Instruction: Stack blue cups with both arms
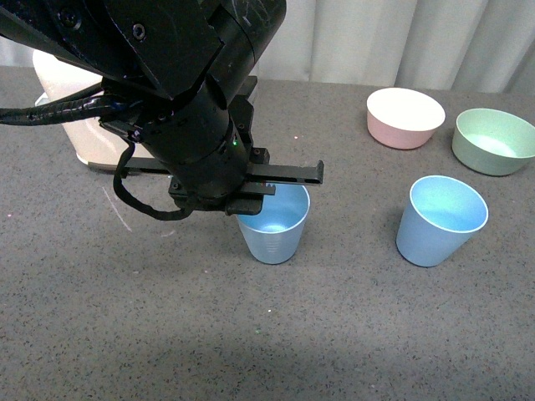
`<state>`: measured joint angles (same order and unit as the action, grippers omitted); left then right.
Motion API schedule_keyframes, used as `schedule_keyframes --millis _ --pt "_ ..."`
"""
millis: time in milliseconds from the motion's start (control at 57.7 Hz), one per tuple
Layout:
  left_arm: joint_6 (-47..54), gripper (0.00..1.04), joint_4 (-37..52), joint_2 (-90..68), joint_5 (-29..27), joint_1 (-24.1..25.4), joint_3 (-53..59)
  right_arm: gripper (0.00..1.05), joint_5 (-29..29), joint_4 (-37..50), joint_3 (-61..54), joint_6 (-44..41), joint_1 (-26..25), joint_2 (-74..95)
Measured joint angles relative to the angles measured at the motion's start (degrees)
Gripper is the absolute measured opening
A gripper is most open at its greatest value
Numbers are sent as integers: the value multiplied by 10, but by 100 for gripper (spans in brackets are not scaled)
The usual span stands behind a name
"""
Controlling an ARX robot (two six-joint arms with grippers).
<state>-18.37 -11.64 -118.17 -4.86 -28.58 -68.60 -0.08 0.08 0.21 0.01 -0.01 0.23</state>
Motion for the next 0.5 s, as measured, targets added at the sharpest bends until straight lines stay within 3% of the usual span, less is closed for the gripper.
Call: schedule_keyframes --millis 208,434,503 --pt "-8 50 1 12 3 0 0 95 0 0 0 0 0 0" --pt "-3 99 2 80 -10 2 17 95 0 0 0 0 0 0" --pt "3 97 20 79 -19 2 24 95 0 0 0 0 0 0"
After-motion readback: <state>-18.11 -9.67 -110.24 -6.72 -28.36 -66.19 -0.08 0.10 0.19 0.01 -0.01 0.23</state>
